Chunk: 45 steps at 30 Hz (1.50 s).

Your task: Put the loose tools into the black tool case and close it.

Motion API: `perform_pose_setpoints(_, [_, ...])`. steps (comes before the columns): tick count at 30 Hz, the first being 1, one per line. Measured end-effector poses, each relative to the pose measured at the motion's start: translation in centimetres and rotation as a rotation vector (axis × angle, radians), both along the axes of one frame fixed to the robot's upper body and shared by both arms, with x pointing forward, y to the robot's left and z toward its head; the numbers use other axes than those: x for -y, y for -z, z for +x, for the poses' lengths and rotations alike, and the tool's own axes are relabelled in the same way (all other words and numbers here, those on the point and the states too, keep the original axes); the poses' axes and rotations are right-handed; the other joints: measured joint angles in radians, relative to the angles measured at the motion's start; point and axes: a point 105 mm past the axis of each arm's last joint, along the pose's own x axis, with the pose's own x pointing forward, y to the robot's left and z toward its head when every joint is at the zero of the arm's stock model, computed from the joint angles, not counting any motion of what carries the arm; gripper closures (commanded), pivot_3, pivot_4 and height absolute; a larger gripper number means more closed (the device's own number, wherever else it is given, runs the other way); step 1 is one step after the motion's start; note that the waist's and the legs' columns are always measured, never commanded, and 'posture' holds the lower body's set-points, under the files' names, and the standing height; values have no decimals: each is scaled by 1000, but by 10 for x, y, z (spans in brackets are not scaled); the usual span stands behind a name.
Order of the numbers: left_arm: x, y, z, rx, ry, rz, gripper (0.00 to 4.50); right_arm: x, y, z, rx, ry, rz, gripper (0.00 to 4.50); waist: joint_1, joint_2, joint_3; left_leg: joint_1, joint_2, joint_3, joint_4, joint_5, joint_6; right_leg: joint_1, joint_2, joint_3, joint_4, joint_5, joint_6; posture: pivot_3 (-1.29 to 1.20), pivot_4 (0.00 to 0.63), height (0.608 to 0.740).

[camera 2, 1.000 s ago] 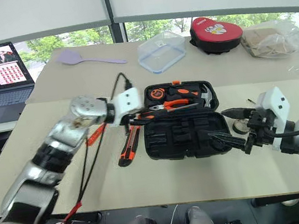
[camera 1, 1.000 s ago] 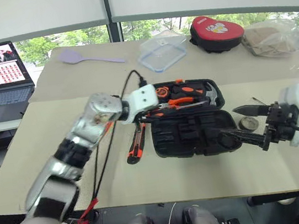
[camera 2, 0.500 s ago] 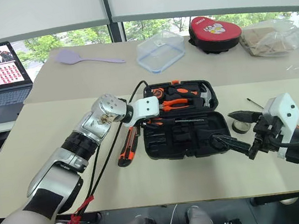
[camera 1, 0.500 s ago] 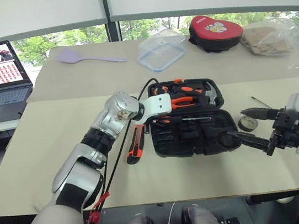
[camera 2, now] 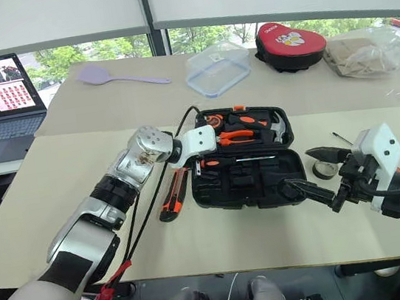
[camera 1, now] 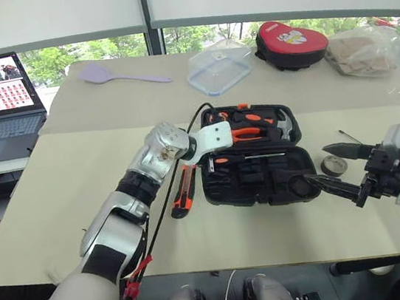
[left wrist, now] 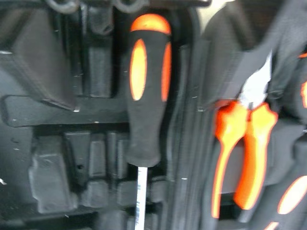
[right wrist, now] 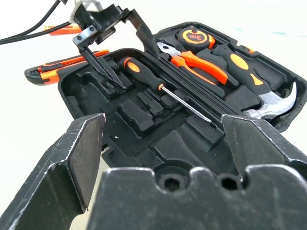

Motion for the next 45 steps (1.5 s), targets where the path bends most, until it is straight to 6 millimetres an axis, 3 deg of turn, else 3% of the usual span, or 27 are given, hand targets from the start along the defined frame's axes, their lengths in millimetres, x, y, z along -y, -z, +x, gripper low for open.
perform_pose_setpoints(3, [2, -3, 0, 5, 3, -15, 1079, -1, 0, 0, -1, -2, 3, 0, 1, 0, 0, 0, 0, 0, 0, 0, 0, 0, 0, 0, 0, 0, 0, 0, 150, 731])
perform_pose_setpoints(12, [15, 2, -1, 13, 25, -8, 4455, -2, 0, 1, -1, -2, 5, 0, 0, 0, 0, 0, 0, 0, 1, 0, 0, 0, 0, -1, 0, 0, 0, 0, 150, 731])
perform_pose_setpoints(26, [32, 6, 3, 113, 65, 45, 4455, -4, 4, -1, -9, 0, 21, 0, 5, 0, 0, 0, 0, -2, 4, -1, 2, 2, -1, -2, 0, 0, 1, 0, 150, 731])
perform_pose_setpoints(37, [32, 7, 5, 135, 73, 39, 4455, -3, 7, -2, -18, 20, 28, 0, 5, 0, 0, -1, 0, -2, 5, -2, 4, 2, -1, -2, 0, 1, 1, 0, 150, 731])
perform_pose_setpoints(45, [37, -17, -4, 38, 113, -97, 4455, -2, 5, 0, -11, 20, 31, 0, 3, 0, 0, -3, 0, -2, 5, -2, 4, 1, -1, -2, 1, 1, 2, 0, 150, 731])
